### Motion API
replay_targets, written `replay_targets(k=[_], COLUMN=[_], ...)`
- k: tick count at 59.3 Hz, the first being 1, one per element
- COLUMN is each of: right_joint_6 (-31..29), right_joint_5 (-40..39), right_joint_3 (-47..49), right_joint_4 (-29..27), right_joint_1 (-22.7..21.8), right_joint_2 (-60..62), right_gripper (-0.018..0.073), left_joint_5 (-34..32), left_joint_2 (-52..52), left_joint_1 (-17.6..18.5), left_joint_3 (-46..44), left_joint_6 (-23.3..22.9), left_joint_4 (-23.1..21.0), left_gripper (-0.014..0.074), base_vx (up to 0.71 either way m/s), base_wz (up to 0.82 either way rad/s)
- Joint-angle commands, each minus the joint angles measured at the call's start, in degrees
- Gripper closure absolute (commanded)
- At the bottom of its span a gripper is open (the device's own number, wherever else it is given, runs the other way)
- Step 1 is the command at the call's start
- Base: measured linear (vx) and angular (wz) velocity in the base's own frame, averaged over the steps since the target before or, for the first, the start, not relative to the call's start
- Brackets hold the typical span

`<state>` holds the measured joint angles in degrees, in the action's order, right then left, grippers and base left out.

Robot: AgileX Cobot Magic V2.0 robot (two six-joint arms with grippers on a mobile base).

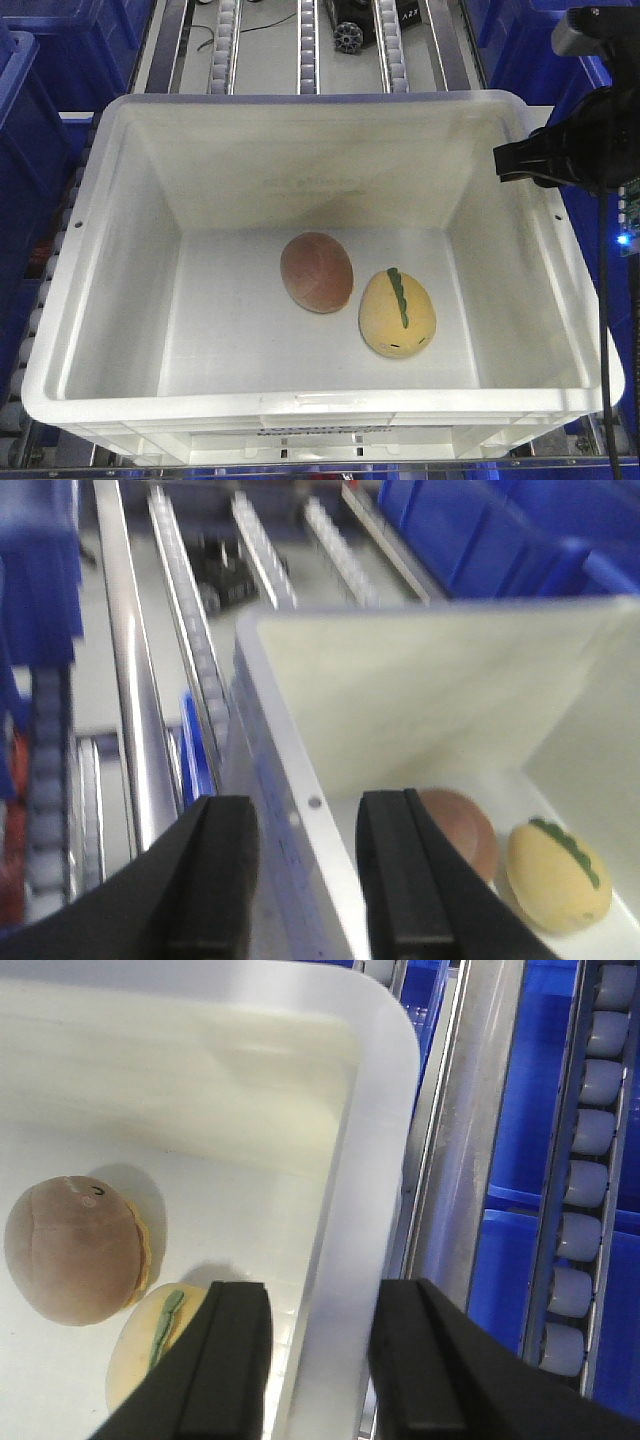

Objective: Place moving items into box and shelve
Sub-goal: 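Open the left gripper and pull it off the tote rim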

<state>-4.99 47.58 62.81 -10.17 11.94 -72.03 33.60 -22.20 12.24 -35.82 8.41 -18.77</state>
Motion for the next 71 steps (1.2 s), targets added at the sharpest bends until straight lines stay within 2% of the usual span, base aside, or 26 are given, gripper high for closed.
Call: replay_targets(k=[1, 14, 19, 25, 29, 35, 43, 48, 71], right_joint_6=[-0.16, -0.16, -0.16, -0.16, -0.16, -0.16, -0.16, -0.16, -0.16], right_joint_5=[-2.87, -2.87, -2.87, -2.51, -2.43, -2.41, -2.41, -2.41, -2.39], right_joint_3=[2.00, 2.00, 2.00, 2.00, 2.00, 2.00, 2.00, 2.00, 2.00], right_joint_4=[-0.14, -0.14, -0.14, -0.21, -0.57, -0.72, -0.72, -0.72, -0.72], right_joint_1=[0.01, 0.01, 0.01, 0.01, 0.01, 0.01, 0.01, 0.01, 0.01], right_joint_2=[1.53, 1.53, 1.53, 1.70, 1.63, 1.57, 1.51, 1.51, 1.52], right_gripper=[0.0251, 0.0251, 0.0251, 0.0251, 0.0251, 0.0251, 0.0251, 0.0251, 0.0251], left_joint_5=[-4.67, -7.24, -7.40, -7.83, -11.81, -21.68, -33.60, -29.81, -29.89], left_joint_2=[5.09, 19.98, 24.28, 23.49, 23.72, 23.72, 23.72, 23.72, 23.66], left_joint_1=[0.34, 0.34, 0.34, -0.36, -0.89, -1.55, -1.67, -1.67, -1.67], left_joint_3=[-0.57, 10.17, 15.13, 19.62, 23.29, 29.45, 38.70, 38.40, 38.53], left_joint_6=[-0.35, -0.35, -0.48, -4.12, -7.57, -11.55, -11.94, -11.03, -10.25], left_joint_4=[1.03, 2.72, 4.78, 9.64, 14.21, 18.77, 18.77, 18.77, 17.79], left_gripper=[0.0227, 0.0227, 0.0246, 0.0307, 0.0364, 0.0463, 0.0605, 0.0604, 0.0603], base_vx=[0.00, 0.00, 0.00, 0.00, 0.00, 0.00, 0.00, 0.00, 0.00], base_wz=[0.00, 0.00, 0.00, 0.00, 0.00, 0.00, 0.00, 0.00, 0.00])
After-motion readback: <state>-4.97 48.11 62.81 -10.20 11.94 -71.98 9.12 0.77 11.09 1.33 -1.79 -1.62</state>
